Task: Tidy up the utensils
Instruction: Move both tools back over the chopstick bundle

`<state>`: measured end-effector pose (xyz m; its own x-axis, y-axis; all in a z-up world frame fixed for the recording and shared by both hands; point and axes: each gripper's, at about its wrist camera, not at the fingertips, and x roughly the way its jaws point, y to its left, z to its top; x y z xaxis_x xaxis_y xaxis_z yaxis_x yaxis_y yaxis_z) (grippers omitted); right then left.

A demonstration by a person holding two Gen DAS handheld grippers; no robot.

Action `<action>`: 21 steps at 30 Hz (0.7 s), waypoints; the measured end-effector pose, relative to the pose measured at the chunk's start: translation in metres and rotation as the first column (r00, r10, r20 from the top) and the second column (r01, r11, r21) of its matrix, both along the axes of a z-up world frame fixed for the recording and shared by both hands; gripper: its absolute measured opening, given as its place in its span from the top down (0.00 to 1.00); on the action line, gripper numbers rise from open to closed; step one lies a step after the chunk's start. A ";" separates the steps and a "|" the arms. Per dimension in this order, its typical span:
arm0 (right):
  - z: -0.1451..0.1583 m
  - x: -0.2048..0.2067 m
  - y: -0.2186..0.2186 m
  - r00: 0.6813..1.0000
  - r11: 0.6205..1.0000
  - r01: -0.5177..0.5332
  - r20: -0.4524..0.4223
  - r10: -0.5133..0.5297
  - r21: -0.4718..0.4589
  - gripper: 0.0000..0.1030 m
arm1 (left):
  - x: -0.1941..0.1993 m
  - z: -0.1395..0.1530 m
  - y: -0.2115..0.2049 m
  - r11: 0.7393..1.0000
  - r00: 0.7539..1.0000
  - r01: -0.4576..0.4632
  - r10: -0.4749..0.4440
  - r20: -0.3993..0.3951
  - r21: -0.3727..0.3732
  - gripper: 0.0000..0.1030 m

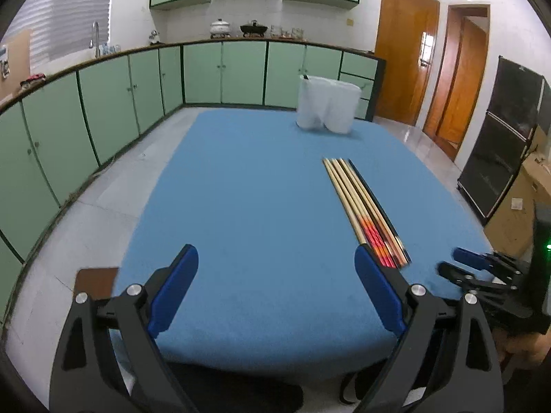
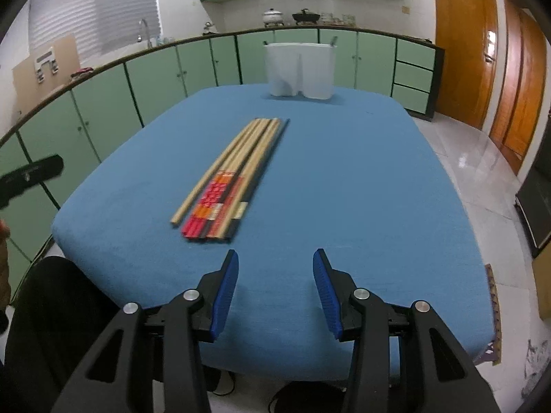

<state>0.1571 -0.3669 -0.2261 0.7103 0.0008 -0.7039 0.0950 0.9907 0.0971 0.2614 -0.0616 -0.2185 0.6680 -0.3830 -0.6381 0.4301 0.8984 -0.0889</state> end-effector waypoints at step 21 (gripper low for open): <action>-0.031 0.016 0.007 0.999 0.995 0.022 0.036 -0.018 -0.099 0.56 | 0.006 -0.025 -0.011 1.000 0.998 -0.015 0.015 -0.054 0.002 0.13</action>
